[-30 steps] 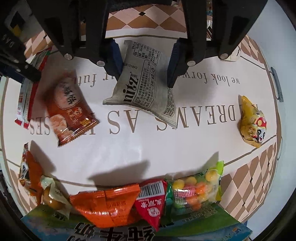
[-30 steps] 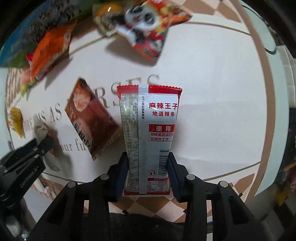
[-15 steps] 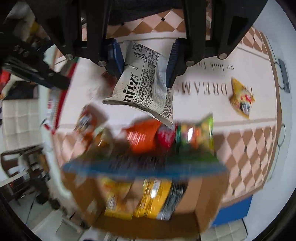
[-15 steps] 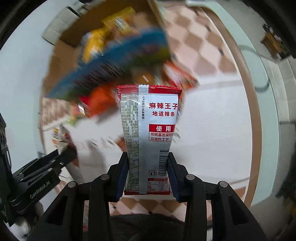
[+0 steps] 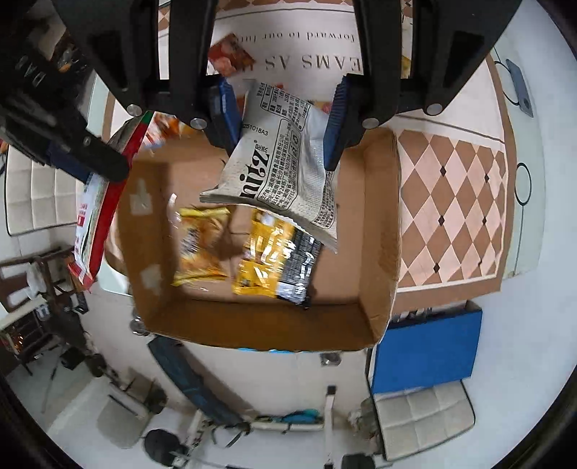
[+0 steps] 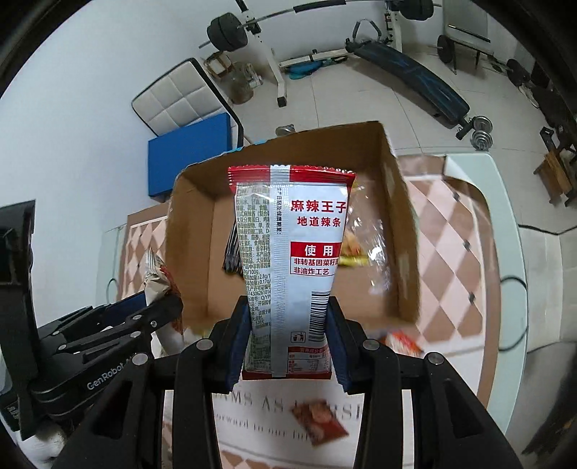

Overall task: Organize snacks
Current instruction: 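Lift both held packets and carry them over the box, then open both tools to drop the packets into the box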

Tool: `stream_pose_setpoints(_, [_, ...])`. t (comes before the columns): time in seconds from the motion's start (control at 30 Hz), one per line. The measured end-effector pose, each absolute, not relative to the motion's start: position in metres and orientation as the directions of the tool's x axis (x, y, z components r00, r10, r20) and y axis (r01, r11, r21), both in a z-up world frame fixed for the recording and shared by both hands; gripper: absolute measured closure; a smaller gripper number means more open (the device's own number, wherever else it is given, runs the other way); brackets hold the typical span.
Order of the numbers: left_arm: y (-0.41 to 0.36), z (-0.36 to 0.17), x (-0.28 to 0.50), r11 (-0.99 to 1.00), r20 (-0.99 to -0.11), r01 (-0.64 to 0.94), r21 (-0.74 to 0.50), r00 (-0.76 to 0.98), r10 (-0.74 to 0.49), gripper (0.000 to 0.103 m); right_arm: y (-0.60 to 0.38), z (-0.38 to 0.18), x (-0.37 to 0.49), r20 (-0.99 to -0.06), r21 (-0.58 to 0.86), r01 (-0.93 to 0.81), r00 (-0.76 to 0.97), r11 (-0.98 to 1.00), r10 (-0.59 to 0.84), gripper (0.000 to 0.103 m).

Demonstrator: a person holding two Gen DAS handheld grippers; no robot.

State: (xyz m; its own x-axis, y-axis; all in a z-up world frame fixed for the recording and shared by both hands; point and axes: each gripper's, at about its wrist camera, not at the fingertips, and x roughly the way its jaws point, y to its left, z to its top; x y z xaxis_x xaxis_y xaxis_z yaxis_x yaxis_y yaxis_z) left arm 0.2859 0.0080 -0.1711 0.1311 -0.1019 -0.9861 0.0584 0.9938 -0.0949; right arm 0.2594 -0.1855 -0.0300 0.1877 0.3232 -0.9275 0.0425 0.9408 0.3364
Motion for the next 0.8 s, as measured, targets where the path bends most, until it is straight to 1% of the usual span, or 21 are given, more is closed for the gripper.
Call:
stream_pose_setpoints(0.17, [0.023,-0.214,0.312,0.996,-0.995,0.019,-0.090,0.033,-0.090,0.061,-0.163,-0.088,0.292,-0.949,0.306,0.049,0.093,0.951,0.301,0.060])
stream_pose_setpoints(0.37, [0.029,-0.266,0.330,0.997,-0.995,0.002,-0.081,-0.066,-0.081,0.061,-0.153,-0.142,0.303,-0.961,0.275,0.056,0.015,0.960,0.274,0.060])
stream_pose_setpoints(0.47, [0.029,-0.291,0.333,0.994,-0.985,0.005,-0.105,-0.138,-0.103,0.059,-0.154,-0.163,0.307,-0.960,0.279,0.060,-0.019,0.959,0.280,0.059])
stream_pose_setpoints(0.53, [0.029,-0.301,0.334,0.995,-0.982,0.003,-0.101,-0.159,-0.099,0.059,-0.153,-0.176,0.310,-0.946,0.313,0.067,-0.072,0.947,0.317,0.057])
stream_pose_setpoints(0.57, [0.030,-0.304,0.334,0.995,-0.982,-0.001,-0.096,-0.160,-0.095,0.057,-0.152,-0.182,0.310,-0.940,0.322,0.066,-0.095,0.945,0.327,0.048])
stream_pose_setpoints(0.6, [0.031,-0.306,0.334,0.995,-0.982,-0.008,-0.101,-0.159,-0.101,0.051,-0.150,-0.187,0.311,-0.941,0.313,0.059,-0.112,0.948,0.318,0.041])
stream_pose_setpoints(0.63, [0.032,-0.307,0.335,0.994,-0.981,-0.010,-0.105,-0.162,-0.105,0.047,-0.149,-0.189,0.311,-0.948,0.294,0.047,-0.114,0.955,0.297,0.025])
stream_pose_setpoints(0.67, [0.033,-0.309,0.335,0.995,-0.982,-0.014,-0.095,-0.162,-0.096,0.035,-0.148,-0.190,0.311,-0.954,0.276,0.032,-0.112,0.960,0.278,0.019])
stream_pose_setpoints(0.7, [0.034,-0.309,0.336,0.996,-0.984,-0.014,-0.090,-0.156,-0.091,0.025,-0.148,-0.191,0.311,-0.957,0.265,0.023,-0.115,0.964,0.266,0.018])
stream_pose_setpoints(0.77, [0.037,-0.307,0.338,0.995,-0.985,-0.016,-0.095,-0.143,-0.096,0.016,-0.150,-0.193,0.311,-0.958,0.255,0.029,-0.126,0.967,0.256,0.014])
stream_pose_setpoints(0.8, [0.037,-0.305,0.338,0.996,-0.986,-0.016,-0.091,-0.137,-0.093,0.016,-0.151,-0.193,0.311,-0.959,0.254,0.028,-0.125,0.967,0.256,0.014])
